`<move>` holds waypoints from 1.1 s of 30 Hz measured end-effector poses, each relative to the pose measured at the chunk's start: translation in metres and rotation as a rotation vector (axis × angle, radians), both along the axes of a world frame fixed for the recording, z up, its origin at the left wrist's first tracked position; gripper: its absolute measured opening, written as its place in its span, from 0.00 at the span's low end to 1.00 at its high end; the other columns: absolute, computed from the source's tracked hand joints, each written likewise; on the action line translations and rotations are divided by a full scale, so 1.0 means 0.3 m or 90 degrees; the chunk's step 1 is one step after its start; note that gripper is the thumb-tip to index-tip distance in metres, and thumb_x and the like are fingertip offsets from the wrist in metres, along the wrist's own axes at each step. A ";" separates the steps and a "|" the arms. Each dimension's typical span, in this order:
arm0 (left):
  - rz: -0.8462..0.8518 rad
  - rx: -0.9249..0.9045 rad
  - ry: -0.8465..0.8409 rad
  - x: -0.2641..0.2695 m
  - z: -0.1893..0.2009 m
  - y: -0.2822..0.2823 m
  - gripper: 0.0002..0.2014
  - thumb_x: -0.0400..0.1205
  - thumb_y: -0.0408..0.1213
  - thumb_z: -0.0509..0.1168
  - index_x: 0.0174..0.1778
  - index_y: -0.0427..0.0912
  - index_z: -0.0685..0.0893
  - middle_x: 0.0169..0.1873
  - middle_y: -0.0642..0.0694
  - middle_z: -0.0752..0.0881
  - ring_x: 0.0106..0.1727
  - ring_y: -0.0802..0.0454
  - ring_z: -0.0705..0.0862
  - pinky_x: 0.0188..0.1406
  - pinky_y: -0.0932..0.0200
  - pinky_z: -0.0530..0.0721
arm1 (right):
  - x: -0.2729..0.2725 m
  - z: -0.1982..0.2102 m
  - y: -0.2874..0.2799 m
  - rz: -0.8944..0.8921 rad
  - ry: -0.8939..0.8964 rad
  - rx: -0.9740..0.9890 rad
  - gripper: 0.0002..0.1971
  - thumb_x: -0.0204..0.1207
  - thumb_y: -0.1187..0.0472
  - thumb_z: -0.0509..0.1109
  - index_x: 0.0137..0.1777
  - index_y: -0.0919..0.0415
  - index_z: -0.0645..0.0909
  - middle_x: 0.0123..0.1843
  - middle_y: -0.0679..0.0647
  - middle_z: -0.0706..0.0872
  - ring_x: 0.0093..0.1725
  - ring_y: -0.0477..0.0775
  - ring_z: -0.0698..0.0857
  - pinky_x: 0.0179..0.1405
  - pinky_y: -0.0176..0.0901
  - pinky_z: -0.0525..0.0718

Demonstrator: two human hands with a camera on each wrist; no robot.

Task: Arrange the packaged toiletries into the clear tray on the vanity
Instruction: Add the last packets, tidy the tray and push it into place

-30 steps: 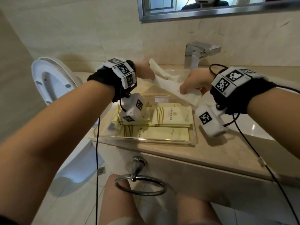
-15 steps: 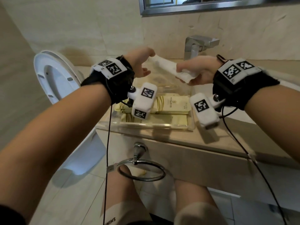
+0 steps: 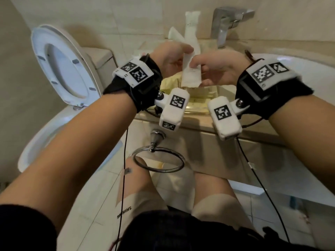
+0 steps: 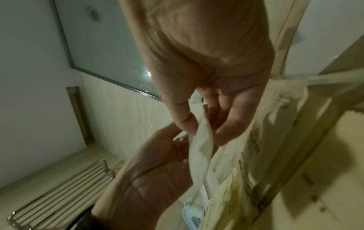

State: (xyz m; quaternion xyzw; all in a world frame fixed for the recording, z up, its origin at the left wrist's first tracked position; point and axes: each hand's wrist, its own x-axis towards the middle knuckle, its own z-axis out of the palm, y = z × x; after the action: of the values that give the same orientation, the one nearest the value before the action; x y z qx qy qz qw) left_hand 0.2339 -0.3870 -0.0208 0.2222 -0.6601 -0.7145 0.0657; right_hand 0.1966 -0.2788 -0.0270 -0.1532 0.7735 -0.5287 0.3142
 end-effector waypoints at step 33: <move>-0.096 -0.385 -0.129 0.226 -0.050 -0.273 0.08 0.76 0.32 0.70 0.43 0.51 0.86 0.43 0.52 0.82 0.40 0.58 0.80 0.27 0.69 0.80 | -0.007 -0.108 0.108 -0.302 -0.022 -0.229 0.05 0.76 0.64 0.62 0.39 0.61 0.75 0.34 0.55 0.82 0.24 0.46 0.78 0.20 0.33 0.79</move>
State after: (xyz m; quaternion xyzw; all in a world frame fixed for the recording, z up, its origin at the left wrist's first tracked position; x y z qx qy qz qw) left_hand 0.3016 -0.4688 -0.0357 0.2134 -0.8600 -0.4635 0.0098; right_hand 0.1946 -0.2465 -0.0596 -0.0126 0.6762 -0.7184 0.1630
